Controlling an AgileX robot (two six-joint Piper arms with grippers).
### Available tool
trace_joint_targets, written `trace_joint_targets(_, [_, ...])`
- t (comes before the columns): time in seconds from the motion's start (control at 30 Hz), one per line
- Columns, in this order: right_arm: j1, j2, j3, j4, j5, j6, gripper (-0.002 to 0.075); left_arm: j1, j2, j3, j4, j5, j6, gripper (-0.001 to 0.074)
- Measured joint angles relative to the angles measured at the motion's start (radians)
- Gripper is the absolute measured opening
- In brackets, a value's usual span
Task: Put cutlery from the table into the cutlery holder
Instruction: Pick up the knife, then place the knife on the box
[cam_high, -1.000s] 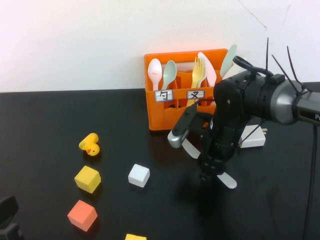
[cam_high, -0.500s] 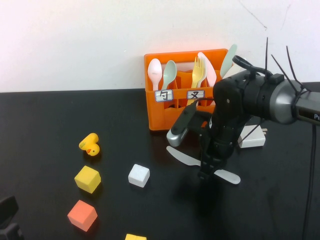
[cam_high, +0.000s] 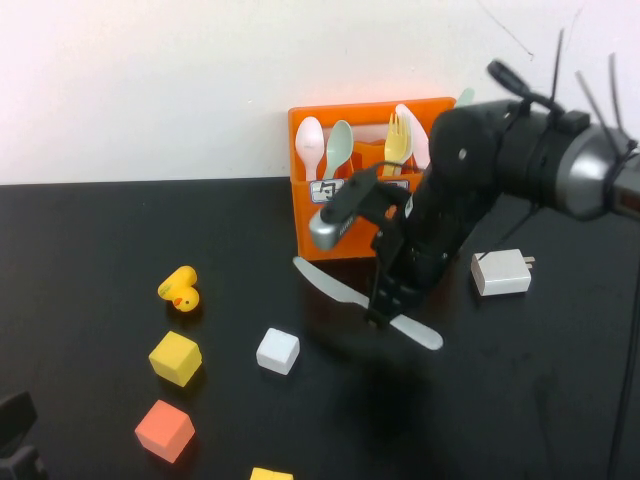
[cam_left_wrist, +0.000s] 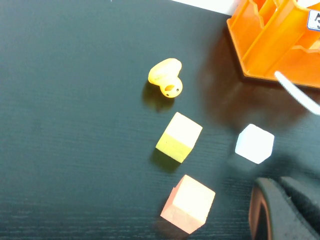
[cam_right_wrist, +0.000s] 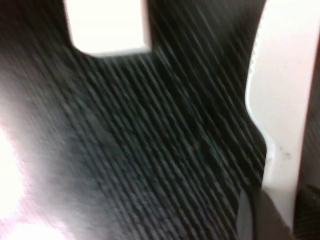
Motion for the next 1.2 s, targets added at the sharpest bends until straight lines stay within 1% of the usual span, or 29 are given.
trace_joint_targets(0.13, [0.000, -0.040, -0.001, 0.090, 0.009, -0.055, 0.0134, 0.000, 0.000, 0.000, 0.000, 0.000, 0.000, -0.0001])
trace_joint_targets(0.3, [0.000, -0.095, -0.001, 0.274, 0.011, -0.178, 0.0134, 0.000, 0.000, 0.000, 0.004, 0.000, 0.000, -0.0001])
trace_joint_targets(0.43, [0.002, -0.148, -0.001, 0.369, -0.043, -0.239, 0.0134, 0.000, 0.000, 0.000, 0.006, 0.000, 0.000, -0.0001])
trace_joint_targets(0.8, [-0.002, -0.249, -0.001, 0.390, -0.357, -0.277, 0.0134, 0.000, 0.000, 0.000, 0.006, 0.000, 0.000, -0.0001])
trace_joint_targets(1.2, [-0.120, -0.248, 0.011, 0.454, -0.610, -0.277, 0.0134, 0.000, 0.000, 0.000, 0.006, 0.000, 0.000, -0.0001])
